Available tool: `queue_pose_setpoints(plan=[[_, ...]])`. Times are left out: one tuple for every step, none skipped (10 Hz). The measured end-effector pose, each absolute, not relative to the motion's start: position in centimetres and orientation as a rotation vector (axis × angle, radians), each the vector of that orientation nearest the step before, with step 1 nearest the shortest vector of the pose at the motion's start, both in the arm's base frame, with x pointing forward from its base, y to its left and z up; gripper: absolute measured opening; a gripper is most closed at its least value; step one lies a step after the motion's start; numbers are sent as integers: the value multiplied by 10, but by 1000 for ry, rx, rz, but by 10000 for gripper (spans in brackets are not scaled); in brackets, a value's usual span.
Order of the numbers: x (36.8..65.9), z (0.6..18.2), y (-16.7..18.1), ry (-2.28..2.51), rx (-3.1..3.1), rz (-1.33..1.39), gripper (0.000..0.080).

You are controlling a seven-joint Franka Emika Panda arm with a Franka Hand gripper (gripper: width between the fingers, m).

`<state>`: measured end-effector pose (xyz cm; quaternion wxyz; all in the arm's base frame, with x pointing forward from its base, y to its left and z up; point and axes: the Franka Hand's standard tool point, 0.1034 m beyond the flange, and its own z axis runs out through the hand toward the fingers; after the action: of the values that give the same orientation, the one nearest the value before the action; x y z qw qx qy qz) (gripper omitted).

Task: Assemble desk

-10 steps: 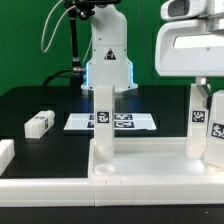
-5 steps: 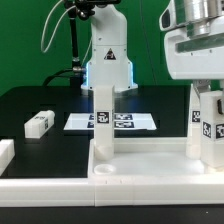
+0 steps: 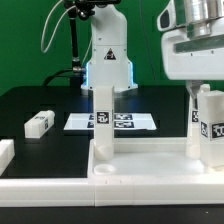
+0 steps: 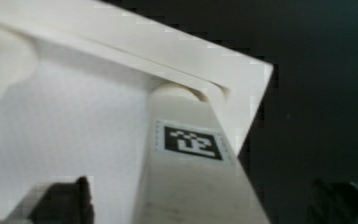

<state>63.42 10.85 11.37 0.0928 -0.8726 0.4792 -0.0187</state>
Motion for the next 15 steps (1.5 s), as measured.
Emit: queue_pose_setpoints(plan=[[631, 115, 113, 1252, -2681, -21, 640], [632, 115, 111, 1184, -2706, -84, 640], [630, 114, 109, 1100, -2749, -88, 648], [631, 113, 107, 1020, -2788, -99, 648], [631, 113, 107, 938, -2820, -107, 649], [631, 113, 106, 863, -2848, -114, 649], [634, 115, 104, 551, -2965, -130, 649], [640, 116, 109, 362, -3016, -144, 649], [642, 111, 120, 372, -3009, -163, 649], [642, 111, 117, 423, -3001, -158, 649], [642, 111, 115, 427, -3003, -159, 649], [642, 111, 116, 492, -2990, -155, 518], [642, 111, 116, 639, -2957, -146, 518], [642, 110, 116, 753, -2928, -137, 380], [641, 109, 111, 842, -2908, -130, 302]])
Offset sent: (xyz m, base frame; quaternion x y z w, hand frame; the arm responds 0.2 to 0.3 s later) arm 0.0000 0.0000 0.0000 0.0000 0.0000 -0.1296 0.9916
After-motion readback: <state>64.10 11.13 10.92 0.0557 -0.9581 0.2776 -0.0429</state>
